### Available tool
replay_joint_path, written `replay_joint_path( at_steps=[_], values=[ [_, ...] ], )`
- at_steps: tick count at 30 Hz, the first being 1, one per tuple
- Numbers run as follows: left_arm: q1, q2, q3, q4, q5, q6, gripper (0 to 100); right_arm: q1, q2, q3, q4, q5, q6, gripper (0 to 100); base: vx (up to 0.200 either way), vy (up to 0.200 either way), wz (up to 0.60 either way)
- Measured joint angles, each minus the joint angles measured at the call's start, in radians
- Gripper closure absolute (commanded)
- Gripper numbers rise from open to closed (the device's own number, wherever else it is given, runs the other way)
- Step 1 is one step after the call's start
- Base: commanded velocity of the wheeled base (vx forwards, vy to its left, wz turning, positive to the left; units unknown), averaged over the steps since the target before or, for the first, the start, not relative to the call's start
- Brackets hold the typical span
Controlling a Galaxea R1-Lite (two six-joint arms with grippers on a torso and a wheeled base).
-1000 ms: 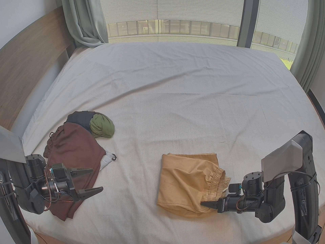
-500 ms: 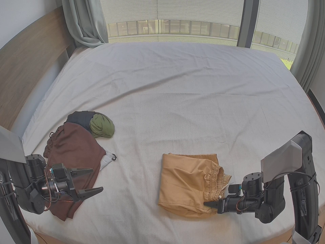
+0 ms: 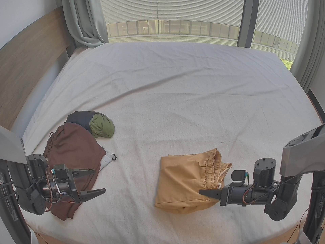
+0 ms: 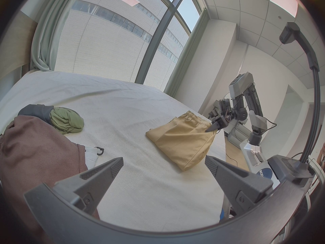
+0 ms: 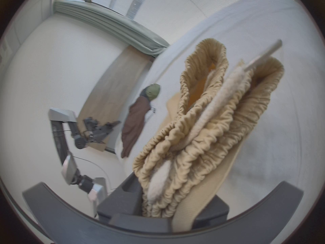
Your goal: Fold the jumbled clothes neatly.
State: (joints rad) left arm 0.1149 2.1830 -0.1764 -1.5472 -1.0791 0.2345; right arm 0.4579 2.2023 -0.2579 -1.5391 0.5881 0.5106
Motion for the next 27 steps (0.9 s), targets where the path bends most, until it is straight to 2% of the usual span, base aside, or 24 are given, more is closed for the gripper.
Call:
replay_joint_path(
  at_steps=[10, 20, 27],
  values=[
    [-0.005, -0.013, 0.016, 0.0, -0.001, 0.011, 0, 0.013, -0.097, -0.043, 0.001, 0.079, 0.021, 100, 0.0, 0.0, 0.0],
    [-0.014, -0.024, 0.02, 0.0, -0.001, 0.01, 0, 0.019, -0.131, -0.166, 0.002, 0.085, 0.123, 100, 0.0, 0.0, 0.0],
    [-0.017, -0.026, 0.02, 0.0, -0.001, 0.01, 0, 0.015, -0.132, -0.304, 0.13, 0.086, 0.15, 100, 0.0, 0.0, 0.0]
  ],
)
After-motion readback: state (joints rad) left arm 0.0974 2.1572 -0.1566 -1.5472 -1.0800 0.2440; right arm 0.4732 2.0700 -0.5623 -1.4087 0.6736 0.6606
